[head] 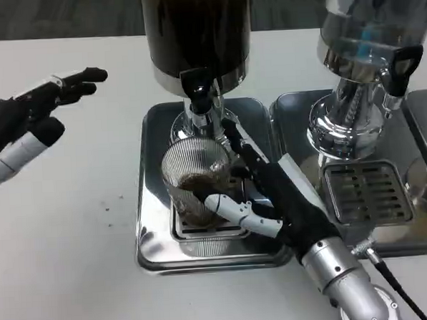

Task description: Grasp the cup under the faucet to collect the drink, then remove the cup.

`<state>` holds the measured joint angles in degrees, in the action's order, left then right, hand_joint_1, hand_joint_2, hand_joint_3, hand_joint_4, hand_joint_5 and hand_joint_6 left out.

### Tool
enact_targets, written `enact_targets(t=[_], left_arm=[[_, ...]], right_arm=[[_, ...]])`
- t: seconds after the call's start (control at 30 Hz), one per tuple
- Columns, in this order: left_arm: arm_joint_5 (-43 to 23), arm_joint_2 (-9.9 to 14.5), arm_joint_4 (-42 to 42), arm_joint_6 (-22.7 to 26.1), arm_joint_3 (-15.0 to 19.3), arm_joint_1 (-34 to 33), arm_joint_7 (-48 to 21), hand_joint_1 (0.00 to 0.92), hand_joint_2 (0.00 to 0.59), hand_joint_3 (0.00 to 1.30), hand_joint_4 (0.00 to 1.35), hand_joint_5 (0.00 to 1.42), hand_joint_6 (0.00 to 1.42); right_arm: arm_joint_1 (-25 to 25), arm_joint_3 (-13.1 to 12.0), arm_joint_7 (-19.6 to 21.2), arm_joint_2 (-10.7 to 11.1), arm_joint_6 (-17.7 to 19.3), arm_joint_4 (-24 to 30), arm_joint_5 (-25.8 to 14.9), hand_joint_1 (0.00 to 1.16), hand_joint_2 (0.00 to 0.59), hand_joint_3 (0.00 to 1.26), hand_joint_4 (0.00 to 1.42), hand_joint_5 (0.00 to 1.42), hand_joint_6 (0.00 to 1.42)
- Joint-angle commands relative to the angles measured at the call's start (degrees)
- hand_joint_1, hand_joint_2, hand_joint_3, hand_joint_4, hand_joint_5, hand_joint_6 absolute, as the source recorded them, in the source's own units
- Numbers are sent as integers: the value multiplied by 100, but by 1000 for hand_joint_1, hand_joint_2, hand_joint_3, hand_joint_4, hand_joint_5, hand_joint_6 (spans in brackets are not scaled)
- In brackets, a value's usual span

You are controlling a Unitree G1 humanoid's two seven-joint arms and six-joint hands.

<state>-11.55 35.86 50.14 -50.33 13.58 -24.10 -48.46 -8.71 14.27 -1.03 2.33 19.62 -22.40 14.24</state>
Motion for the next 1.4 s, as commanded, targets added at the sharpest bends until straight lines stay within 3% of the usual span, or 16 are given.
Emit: enact_targets(t=[0.03, 0.13, 0.3, 1.4], left_arm=[[-111, 80, -85, -8, 79, 140, 90, 0, 96, 208, 89, 127, 107], [-126, 76, -106, 14, 87, 198, 88, 0, 96, 208, 89, 127, 107], [-148, 89, -138, 39, 108, 293, 92, 0, 96, 214, 89, 127, 106], [-186, 109, -258, 78, 173, 536, 181, 0, 98, 259, 99, 127, 106]], right_arm=[[-89, -27, -34, -1, 57, -103, -31, 525, 188, 0, 0, 0, 133], [-134, -11, -34, 18, 23, -117, 25, 469, 62, 0, 0, 0, 129], [-271, 46, -155, 72, -45, -234, 70, 471, 31, 0, 0, 0, 117], [-576, 38, 104, 57, -184, -666, 427, 525, 0, 0, 0, 0, 124]])
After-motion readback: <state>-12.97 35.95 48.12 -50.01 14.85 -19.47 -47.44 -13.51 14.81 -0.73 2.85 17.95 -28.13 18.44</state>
